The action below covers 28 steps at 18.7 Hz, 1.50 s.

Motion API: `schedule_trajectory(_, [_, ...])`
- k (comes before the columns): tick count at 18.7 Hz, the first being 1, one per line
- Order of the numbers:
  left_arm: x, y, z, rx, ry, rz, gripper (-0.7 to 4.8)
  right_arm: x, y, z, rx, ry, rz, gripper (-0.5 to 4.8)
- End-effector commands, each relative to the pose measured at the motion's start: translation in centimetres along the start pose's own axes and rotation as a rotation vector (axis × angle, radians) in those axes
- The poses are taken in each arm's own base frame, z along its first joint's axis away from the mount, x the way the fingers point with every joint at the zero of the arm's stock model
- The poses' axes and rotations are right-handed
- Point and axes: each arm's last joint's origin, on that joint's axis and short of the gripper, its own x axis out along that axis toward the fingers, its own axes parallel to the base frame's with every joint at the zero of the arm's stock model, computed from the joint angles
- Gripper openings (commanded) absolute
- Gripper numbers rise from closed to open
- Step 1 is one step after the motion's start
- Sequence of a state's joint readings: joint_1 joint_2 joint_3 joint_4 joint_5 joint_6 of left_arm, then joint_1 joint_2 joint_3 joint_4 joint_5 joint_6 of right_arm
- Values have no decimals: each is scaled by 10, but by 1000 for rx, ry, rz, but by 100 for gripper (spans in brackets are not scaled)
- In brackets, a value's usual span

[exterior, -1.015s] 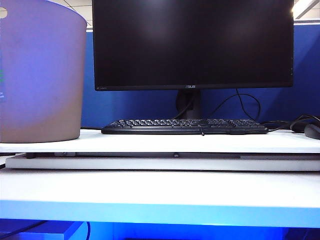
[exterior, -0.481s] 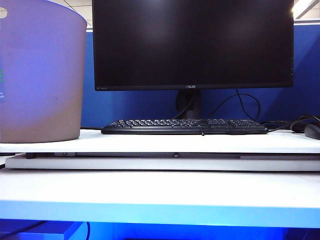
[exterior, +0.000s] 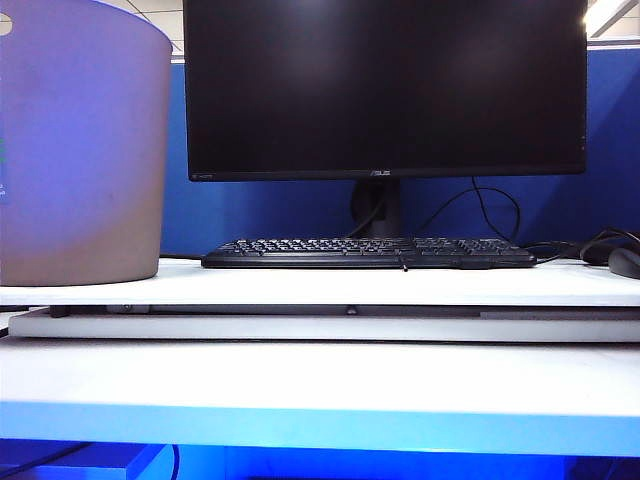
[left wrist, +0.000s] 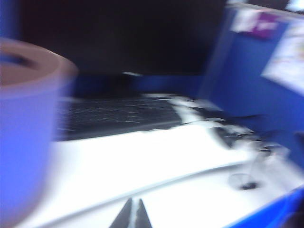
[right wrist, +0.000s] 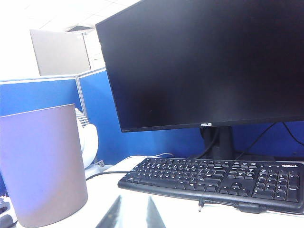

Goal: Pick up all paper balls from the table and place them in the pink trash can.

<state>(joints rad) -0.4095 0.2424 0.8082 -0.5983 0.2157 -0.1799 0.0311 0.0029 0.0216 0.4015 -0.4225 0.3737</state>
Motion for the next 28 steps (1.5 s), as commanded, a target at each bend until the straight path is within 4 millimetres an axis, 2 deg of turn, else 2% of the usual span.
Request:
schedule_trajectory(1, [29,13,-43,-127,82,-16,-6,0,1,2,-5,-9,6,63])
schedule_trajectory(4, [45,18,-71,-163,149,-147,-6,0,0,1,3,6,1,63])
schedule_trajectory(6, [49,20,-81,-187,179,-169,-6,0,0,1,3,7,1,63])
schedule_trajectory(12, [49,20,-82,-231,191,-162,-5,0,0,1,3,7,0,63])
schedule_trajectory(15, [49,21,-82,-193,179,-137,-5,0,0,1,3,8,0,63])
schedule_trajectory(18, [49,21,-79,63,131,-145,-5,0,0,1,3,8,0,63])
schedule_trajectory(22, [45,26,-72,232,-8,75,-5,0,0,0,4,8,0,63])
schedule_trajectory(24, [46,31,-85,251,-122,167,-5,0,0,0,4,8,0,63])
schedule_trajectory(26, [48,38,-108,239,-195,194,-5,0,0,0,4,8,0,63])
schedule_trajectory(28, [51,44,-121,217,-236,223,-5,0,0,0,4,8,0,63])
